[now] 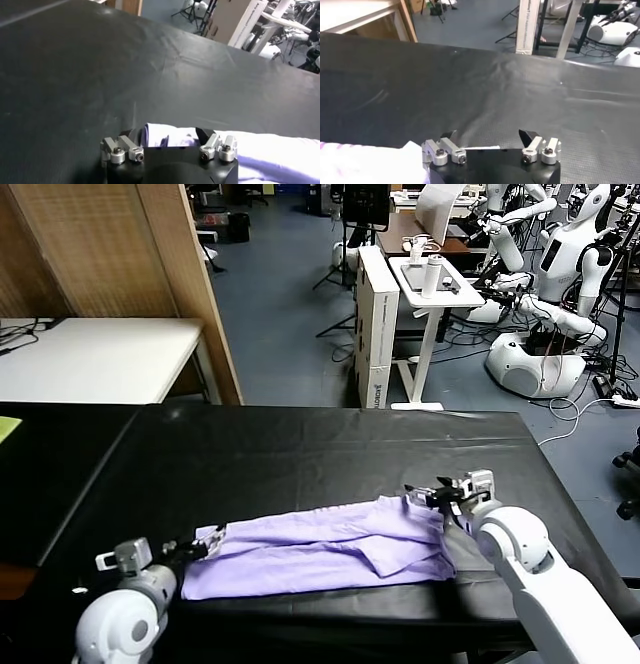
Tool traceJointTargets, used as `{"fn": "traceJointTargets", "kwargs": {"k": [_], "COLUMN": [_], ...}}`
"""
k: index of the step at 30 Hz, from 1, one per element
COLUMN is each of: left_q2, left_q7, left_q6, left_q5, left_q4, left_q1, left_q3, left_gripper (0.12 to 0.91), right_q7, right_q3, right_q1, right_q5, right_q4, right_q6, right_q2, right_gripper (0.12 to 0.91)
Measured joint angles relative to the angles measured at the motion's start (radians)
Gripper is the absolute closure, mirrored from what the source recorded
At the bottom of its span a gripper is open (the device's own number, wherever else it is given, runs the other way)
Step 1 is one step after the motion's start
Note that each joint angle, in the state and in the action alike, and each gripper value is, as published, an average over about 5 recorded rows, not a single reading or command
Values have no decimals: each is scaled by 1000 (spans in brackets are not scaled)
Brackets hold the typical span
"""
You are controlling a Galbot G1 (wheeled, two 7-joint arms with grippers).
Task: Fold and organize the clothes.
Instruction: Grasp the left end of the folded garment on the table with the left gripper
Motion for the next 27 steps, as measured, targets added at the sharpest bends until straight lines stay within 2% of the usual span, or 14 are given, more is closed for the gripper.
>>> {"fn": "traceJointTargets", "kwargs": {"k": [9, 15, 17, 20, 27], "left_q2": [6, 5, 4, 4, 15], "left_q7": [3, 5, 6, 7, 15], "left_q6": [-2, -2, -2, -3, -24], "left_q5": [1, 4, 7, 10, 20], "left_q4": [8, 8, 9, 12, 34], "left_q1": [-4, 1, 1, -1, -21], "left_q3": [1, 5, 6, 9, 24], "left_gripper": [545, 779, 820, 863, 876], "right_q7": [5, 4, 4, 7, 30], "right_q3": [5, 12, 16, 25, 56], "right_q1": [-26, -39, -44, -51, -72], "right_q5": [-5, -10, -11, -13, -34], "right_q4": [-4, 2, 4, 7, 11], "right_q6": [0, 0, 0, 0, 0], "right_q2": [21, 26, 27, 32, 62], "right_gripper": [378, 697, 779, 850, 872]}}
